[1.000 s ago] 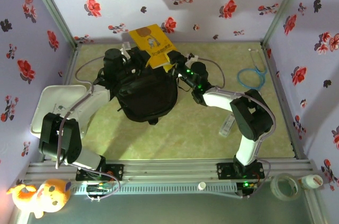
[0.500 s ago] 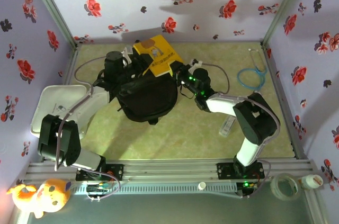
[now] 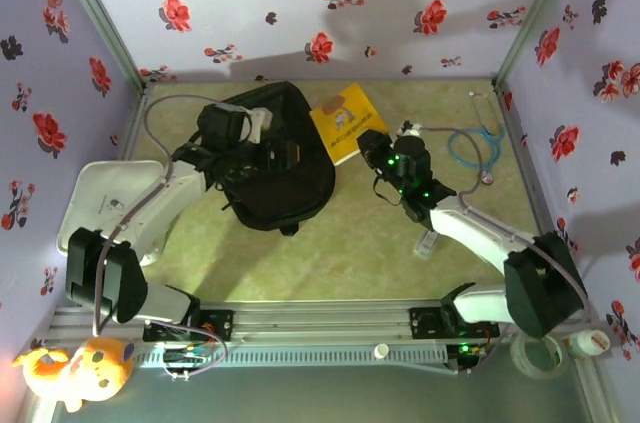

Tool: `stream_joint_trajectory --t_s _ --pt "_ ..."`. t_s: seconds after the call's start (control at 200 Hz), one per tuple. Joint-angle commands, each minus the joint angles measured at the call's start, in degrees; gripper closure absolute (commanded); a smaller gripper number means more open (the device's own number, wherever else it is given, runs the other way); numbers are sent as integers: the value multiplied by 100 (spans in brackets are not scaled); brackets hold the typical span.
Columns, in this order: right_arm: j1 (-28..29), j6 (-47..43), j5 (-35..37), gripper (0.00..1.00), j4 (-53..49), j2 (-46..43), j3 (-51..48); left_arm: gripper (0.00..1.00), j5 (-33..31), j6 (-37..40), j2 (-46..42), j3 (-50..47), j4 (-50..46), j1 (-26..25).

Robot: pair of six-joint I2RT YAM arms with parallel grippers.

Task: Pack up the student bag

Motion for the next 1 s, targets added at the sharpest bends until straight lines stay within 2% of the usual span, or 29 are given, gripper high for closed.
stream_joint_trajectory --t_s 0.0,0.09,0.26,0.365,0.47,0.61,0.995 --pt "-90 -579 526 91 -492 -447 -108 4 -466 949 156 164 -871 -572" --pt "-173 -662 654 91 -680 -692 -240 7 -798 1303 349 280 -1181 -1020" --pt "-318 -712 802 91 -963 -1076 -473 16 -990 1557 905 609 -1572 -1655" --pt "-376 -708 865 90 -1032 -1201 -588 18 -1623 1607 1272 877 -1729 -1940" --pt "-435 -682 834 90 -1047 -1225 -649 23 -2061 1625 1628 1191 -1960 -2032" --pt "-462 -686 773 90 -1006 -1223 -655 27 -2219 1690 1936 1404 -2088 -2059" --pt "-479 -657 729 89 -917 -1147 -710 24 -2801 1748 2768 1967 -2594 -2098"
